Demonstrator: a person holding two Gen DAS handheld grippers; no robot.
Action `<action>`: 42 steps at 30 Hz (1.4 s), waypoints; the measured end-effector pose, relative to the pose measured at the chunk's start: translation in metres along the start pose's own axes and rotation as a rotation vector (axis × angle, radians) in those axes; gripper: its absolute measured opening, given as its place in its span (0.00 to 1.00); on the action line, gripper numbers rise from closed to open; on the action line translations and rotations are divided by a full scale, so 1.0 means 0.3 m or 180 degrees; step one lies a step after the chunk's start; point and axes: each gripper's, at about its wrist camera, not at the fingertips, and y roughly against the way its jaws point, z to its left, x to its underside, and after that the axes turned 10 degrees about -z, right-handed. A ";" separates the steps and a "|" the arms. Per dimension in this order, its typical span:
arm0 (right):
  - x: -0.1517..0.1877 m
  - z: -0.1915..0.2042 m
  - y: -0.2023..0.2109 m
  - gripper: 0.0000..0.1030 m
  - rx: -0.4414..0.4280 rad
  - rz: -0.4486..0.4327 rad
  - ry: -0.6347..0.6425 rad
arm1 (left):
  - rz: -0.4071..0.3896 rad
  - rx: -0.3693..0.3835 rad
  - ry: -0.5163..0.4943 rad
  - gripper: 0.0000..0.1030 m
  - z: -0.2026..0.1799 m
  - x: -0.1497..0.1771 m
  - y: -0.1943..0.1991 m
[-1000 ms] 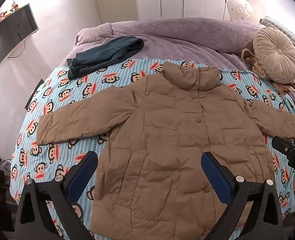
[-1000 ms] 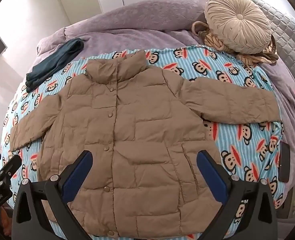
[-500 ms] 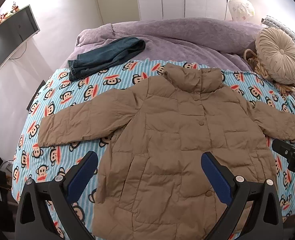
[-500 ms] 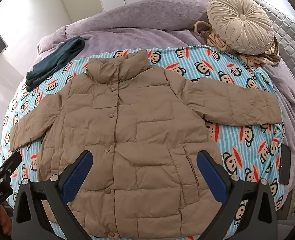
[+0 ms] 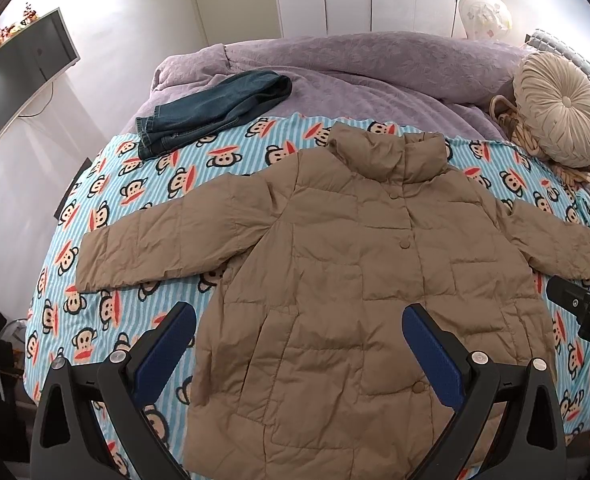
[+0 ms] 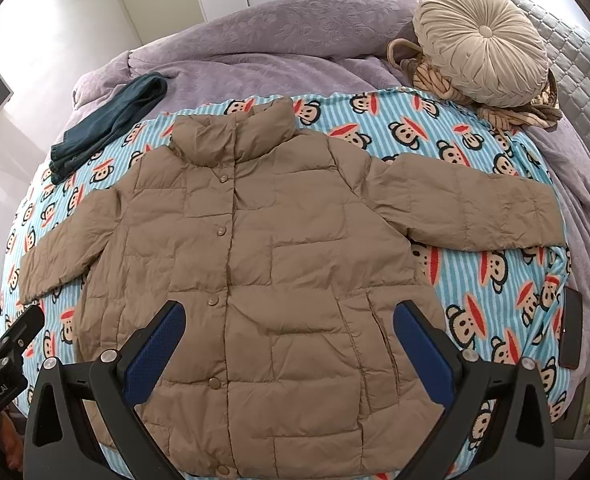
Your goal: Fold large clothes
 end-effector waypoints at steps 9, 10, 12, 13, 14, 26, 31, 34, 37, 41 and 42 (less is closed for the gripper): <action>0.003 -0.004 -0.004 1.00 -0.0009 0.0009 -0.0016 | 0.0014 -0.0013 0.0015 1.00 0.012 0.024 -0.015; 0.003 -0.004 -0.005 1.00 -0.0010 0.0010 -0.0018 | 0.0014 -0.0014 0.0014 1.00 0.011 0.024 -0.015; 0.003 -0.004 -0.004 1.00 -0.0010 0.0010 -0.0019 | 0.0015 -0.0012 0.0007 1.00 0.011 0.027 -0.017; 0.003 -0.004 -0.005 1.00 -0.0008 0.0011 -0.0019 | 0.0019 -0.0012 0.0003 1.00 0.009 0.027 -0.018; 0.004 -0.004 -0.007 1.00 -0.0009 0.0011 -0.0020 | 0.0022 -0.0010 0.0001 1.00 0.011 0.031 -0.020; 0.005 -0.005 -0.010 1.00 -0.0015 0.0015 -0.0018 | 0.0041 -0.0017 -0.0001 1.00 0.001 0.023 -0.018; 0.006 -0.006 -0.013 1.00 -0.0015 0.0015 -0.0022 | 0.0047 -0.0015 -0.0003 1.00 0.001 0.024 -0.019; 0.005 -0.006 -0.014 1.00 -0.0017 0.0017 -0.0026 | 0.0050 -0.0017 -0.0001 1.00 0.002 0.026 -0.019; 0.003 -0.006 -0.014 1.00 -0.0013 0.0018 -0.0023 | 0.0052 -0.0014 0.0005 1.00 0.001 0.026 -0.019; 0.003 -0.006 -0.016 1.00 -0.0015 0.0021 -0.0025 | 0.0049 -0.0017 0.0001 1.00 0.001 0.021 -0.019; 0.002 -0.006 -0.013 1.00 -0.0018 0.0021 -0.0024 | 0.0051 -0.0016 0.0003 1.00 0.001 0.025 -0.019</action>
